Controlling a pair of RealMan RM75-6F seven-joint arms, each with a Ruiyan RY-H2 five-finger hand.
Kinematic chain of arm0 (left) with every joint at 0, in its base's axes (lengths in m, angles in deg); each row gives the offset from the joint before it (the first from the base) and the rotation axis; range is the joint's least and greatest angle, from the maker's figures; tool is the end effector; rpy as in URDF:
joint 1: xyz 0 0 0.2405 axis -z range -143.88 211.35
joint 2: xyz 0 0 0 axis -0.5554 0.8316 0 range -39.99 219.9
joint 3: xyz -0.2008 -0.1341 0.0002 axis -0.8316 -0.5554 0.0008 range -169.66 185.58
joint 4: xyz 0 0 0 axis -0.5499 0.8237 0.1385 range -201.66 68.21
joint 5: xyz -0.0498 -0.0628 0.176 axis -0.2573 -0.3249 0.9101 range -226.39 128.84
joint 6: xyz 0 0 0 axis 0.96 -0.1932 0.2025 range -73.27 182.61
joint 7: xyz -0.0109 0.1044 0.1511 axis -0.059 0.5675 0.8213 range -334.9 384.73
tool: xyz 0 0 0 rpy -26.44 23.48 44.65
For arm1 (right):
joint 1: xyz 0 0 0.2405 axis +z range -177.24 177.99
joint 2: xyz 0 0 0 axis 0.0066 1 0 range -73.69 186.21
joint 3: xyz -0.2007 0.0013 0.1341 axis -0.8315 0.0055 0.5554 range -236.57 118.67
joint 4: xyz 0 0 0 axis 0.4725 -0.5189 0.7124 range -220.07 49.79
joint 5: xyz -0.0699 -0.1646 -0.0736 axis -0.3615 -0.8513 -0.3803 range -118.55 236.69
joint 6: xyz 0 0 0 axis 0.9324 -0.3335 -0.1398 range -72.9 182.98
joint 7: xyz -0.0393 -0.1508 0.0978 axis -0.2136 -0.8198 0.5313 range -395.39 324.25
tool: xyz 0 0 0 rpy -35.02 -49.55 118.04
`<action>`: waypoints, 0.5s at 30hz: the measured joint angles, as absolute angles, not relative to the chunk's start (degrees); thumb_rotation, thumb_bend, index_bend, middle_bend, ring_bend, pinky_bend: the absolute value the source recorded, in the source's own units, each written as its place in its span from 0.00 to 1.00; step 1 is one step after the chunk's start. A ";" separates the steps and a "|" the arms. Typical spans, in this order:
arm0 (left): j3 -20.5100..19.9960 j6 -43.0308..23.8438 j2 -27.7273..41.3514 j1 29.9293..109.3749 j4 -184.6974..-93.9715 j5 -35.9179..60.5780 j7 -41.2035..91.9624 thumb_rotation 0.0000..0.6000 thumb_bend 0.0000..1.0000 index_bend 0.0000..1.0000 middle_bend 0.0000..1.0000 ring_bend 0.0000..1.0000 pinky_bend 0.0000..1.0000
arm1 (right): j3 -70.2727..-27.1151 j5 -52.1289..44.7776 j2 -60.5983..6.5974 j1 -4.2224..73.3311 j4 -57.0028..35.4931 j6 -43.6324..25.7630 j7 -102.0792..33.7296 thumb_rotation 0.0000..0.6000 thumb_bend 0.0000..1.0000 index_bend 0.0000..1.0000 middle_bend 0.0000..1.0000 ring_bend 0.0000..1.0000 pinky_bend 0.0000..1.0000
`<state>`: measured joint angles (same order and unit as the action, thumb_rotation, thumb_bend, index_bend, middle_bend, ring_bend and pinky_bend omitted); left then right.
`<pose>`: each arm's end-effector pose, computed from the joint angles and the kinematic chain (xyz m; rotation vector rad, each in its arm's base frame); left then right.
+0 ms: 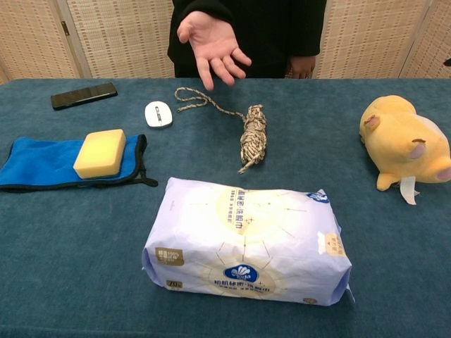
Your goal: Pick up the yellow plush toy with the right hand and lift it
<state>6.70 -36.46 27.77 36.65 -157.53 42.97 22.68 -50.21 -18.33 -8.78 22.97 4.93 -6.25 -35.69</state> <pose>-0.2829 0.2027 0.1851 -1.4157 -0.8110 -0.9668 -0.2541 -0.3207 0.1263 1.6110 -0.9941 0.8604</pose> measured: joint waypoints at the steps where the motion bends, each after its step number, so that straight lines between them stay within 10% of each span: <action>1: 6.69 -36.41 27.82 36.67 -157.46 42.95 22.51 1.00 0.24 0.00 0.05 0.06 0.26 | -49.98 -17.61 -9.95 23.67 3.58 -5.15 -35.59 1.00 0.17 0.00 0.00 0.00 0.00; 15: 6.35 -35.11 28.14 37.20 -157.29 41.77 21.35 1.00 0.24 0.00 0.05 0.06 0.26 | -50.11 -13.04 -18.88 27.32 -7.80 0.50 -35.73 1.00 0.17 0.00 0.00 0.00 0.00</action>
<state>6.35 -35.11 28.14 37.20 -157.29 41.77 21.35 -50.11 -13.04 -18.88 27.32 -7.80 0.50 -35.73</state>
